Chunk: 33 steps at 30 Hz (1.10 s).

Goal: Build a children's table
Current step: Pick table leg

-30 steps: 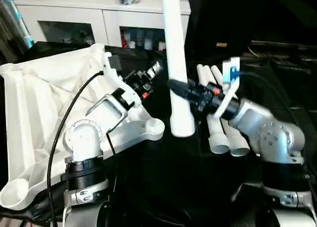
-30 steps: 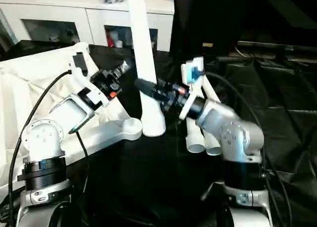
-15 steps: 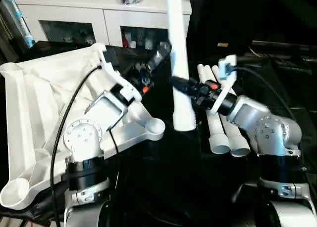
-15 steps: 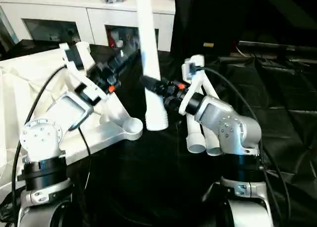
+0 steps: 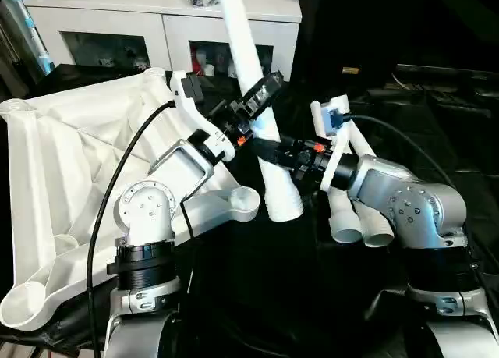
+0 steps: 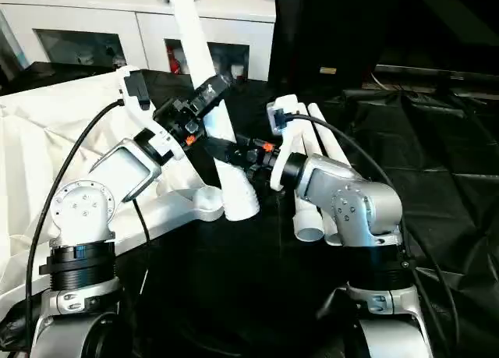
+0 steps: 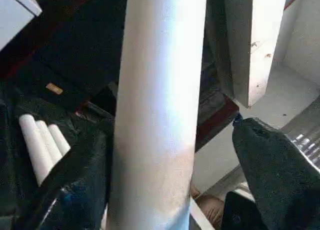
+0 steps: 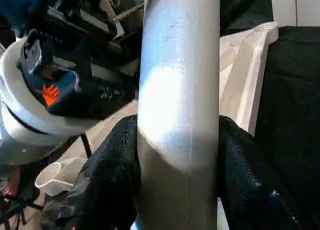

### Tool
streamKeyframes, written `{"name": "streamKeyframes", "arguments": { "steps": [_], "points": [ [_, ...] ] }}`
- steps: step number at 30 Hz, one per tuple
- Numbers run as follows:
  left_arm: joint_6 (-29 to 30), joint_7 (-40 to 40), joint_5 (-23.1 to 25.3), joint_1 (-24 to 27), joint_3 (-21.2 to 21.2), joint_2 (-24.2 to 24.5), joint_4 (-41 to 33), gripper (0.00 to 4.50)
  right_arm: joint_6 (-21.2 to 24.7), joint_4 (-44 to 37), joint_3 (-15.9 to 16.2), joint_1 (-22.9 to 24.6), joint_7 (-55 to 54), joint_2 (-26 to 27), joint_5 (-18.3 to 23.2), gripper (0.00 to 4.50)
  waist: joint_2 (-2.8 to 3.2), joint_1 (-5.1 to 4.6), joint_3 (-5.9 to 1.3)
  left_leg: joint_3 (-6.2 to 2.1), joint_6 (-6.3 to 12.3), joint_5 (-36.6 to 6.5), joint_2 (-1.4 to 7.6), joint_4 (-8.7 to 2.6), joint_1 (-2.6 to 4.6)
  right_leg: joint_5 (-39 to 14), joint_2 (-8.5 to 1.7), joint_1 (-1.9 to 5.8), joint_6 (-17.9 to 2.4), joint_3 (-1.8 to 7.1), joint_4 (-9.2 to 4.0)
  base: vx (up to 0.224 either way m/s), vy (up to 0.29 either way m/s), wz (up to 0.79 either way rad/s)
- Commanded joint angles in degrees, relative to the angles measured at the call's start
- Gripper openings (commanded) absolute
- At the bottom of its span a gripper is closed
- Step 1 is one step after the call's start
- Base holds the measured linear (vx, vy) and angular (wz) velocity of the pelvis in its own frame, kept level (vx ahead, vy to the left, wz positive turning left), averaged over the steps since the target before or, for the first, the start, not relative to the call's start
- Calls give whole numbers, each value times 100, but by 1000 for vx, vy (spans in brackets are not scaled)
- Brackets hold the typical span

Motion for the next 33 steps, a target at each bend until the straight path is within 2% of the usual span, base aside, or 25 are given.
{"name": "streamKeyframes", "arguments": {
  "steps": [1, 9, 10, 11, 20, 21, 22, 23, 24, 26, 27, 33],
  "points": [
    [-80, -104, 61, -84, -166, -4, -142, 360, -72, 125, 110, -92, -133, -13, -211, 181, -21, -24, -368, -149, -81, -255, 390, -429, 157, 652, -458, 231, -1373, 224, -402, 0, 0, 0],
    [-146, -59, 139, -29, -284, -8, -61, 302, -189, 285, 176, -294, -239, 144, -266, 181, -18, -31, -375, -148, -75, -216, 390, -424, 167, 749, -457, 228, -1387, 225, -387, 0, 0, 0],
    [-150, -60, 138, -31, -282, -6, -59, 290, -192, 288, 176, -300, -239, 146, -266, 181, -40, -31, -374, -143, -67, -208, 391, -424, 167, 771, -455, 229, -1388, 227, -389, 0, 0, 0],
    [-156, -60, 138, -31, -281, -4, -56, 283, -195, 292, 177, -305, -237, 149, -268, 181, -22, -24, -376, -147, -61, -182, 390, -425, 164, 803, -460, 229, -1399, 223, -379, 0, 0, 0],
    [-210, -136, 234, -5, -294, 96, -10, 221, -252, 321, 225, -366, -182, 140, -312, 181, -22, -24, -376, -144, -71, -189, 389, -423, 165, 825, -456, 227, -1381, 223, -376, 0, 0, 0],
    [-217, -143, 231, -11, -305, 103, -1, 210, -274, 319, 239, -369, -169, 126, -328, 181, 2, -21, -377, -148, -79, -192, 389, -423, 166, 830, -455, 224, -1383, 221, -371, 0, 0, 0],
    [-233, -162, 244, -26, -330, 124, 23, 210, -309, 330, 248, -380, -156, 107, -357, 181, -11, -26, -377, -146, -89, -204, 389, -424, 166, 847, -452, 226, -1379, 222, -375, 0, 0, 0],
    [-233, -162, 244, -26, -330, 124, 23, 198, -309, 330, 248, -380, -156, 107, -357, 216, -14, -25, -382, -147, -88, -196, 386, -422, 166, 865, -453, 231, -1379, 222, -372, 0, 0, 0],
    [-237, -208, 259, -34, -355, 150, 32, 198, -311, 343, 234, -385, -144, 101, -344, 216, -19, -24, -379, -144, -77, -184, 382, -422, 163, 887, -452, 233, -1375, 223, -374, 0, 0, 0],
    [-250, -280, 278, -53, -379, 185, 53, 191, -283, 360, 177, -402, -116, 93, -282, 253, -12, -24, -381, -145, -73, -185, 385, -421, 163, 882, -455, 232, -1377, 223, -368, 0, 0, 0],
    [-255, -323, 286, -70, -388, 208, 71, 189, -272, 364, 146, -416, -102, 79, -256, 255, 29, -33, -382, -148, -104, -207, 384, -421, 171, 884, -446, 221, -1378, 219, -375, 0, 0, 0],
    [-259, -847, 431, -323, -563, 583, 248, 181, 0, 171, 102, -432, 376, -397, -52, 301, -1, -10, -393, -143, -109, -152, 376, -412, 175, 993, -438, 246, -1344, 221, -355, 0, 0, 0]
  ]
}}
